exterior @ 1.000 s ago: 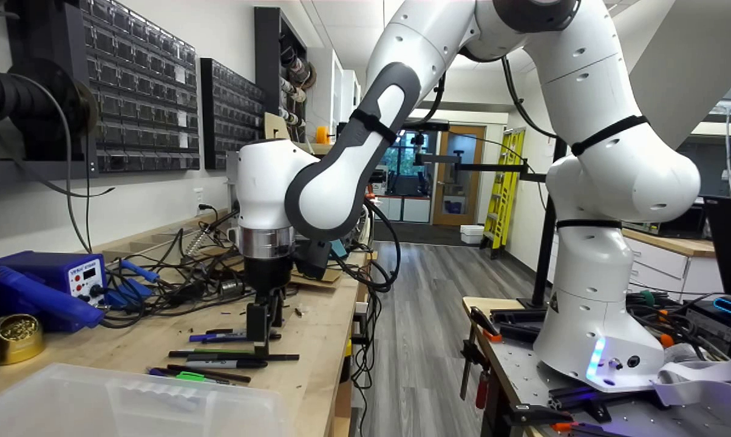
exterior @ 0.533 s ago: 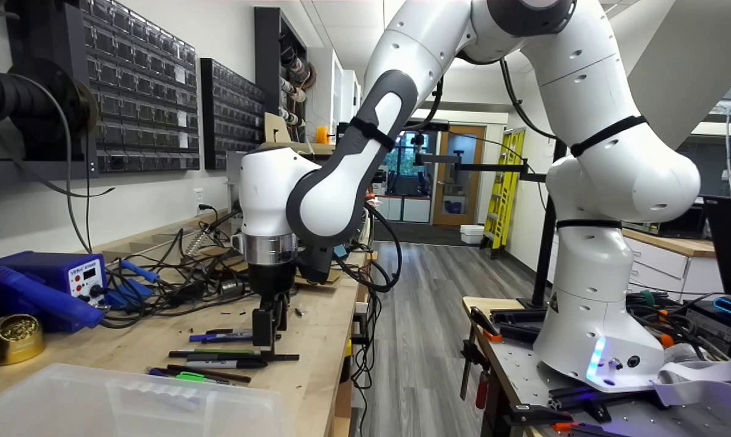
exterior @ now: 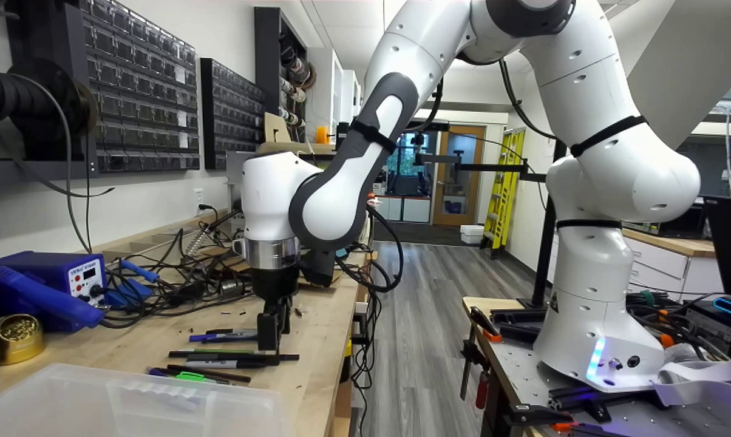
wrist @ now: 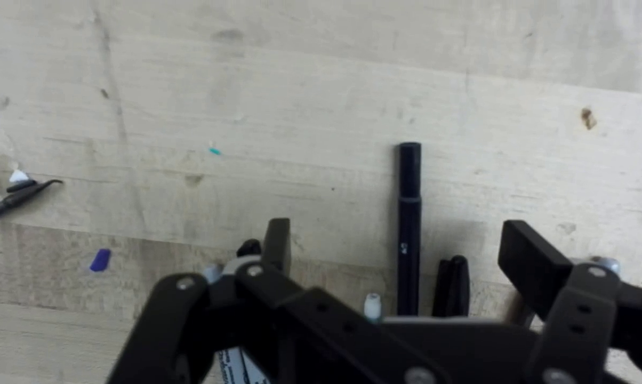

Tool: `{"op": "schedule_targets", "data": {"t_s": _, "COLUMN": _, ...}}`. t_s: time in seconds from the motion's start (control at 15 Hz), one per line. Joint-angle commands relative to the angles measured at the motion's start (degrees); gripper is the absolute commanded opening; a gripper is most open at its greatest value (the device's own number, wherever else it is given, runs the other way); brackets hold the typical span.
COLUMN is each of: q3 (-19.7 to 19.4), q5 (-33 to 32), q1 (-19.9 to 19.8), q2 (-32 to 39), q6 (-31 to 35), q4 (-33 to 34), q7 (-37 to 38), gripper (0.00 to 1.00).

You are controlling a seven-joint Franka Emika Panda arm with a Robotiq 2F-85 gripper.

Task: Put a pen inside the container

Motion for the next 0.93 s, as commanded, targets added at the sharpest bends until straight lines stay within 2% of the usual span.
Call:
{"op": "schedule_targets", "data": {"t_s": 0.0, "q3": -0.2, "q5": 0.3, "q1": 0.4, "q2": -0.3, "q6": 0.4, "q4": -1.2, "q7": -1.2, "gripper": 1.0}}
{"op": "schedule_targets", "data": {"t_s": 0.27, "q3": -0.1, "q5": 0.4, "q1": 0.2, "q2": -0.1, "q6": 0.6, "q4": -1.7, "q7": -1.7, "gripper": 1.0}}
{"op": "schedule_targets", "data": {"t_s": 0.33, "q3": -0.1, "q5": 0.5, "q1": 0.2, "q2": -0.1, "q6": 0.7, "q4": -1.8, "q7": -1.8, "gripper": 0.75}}
{"op": "schedule_targets", "data": {"t_s": 0.4, "q3": -0.1, "q5": 0.5, "q1": 0.2, "q2": -0.1, "q6": 0.8, "q4": -1.9, "q7": -1.9, "gripper": 0.74}}
{"op": "schedule_targets", "data": {"t_s": 0.87, "q3": 0.7, "q5": 1.7, "q1": -0.4, "q2": -0.2, "q6": 0.9, "q4": -2.3, "q7": -2.5, "gripper": 0.27}}
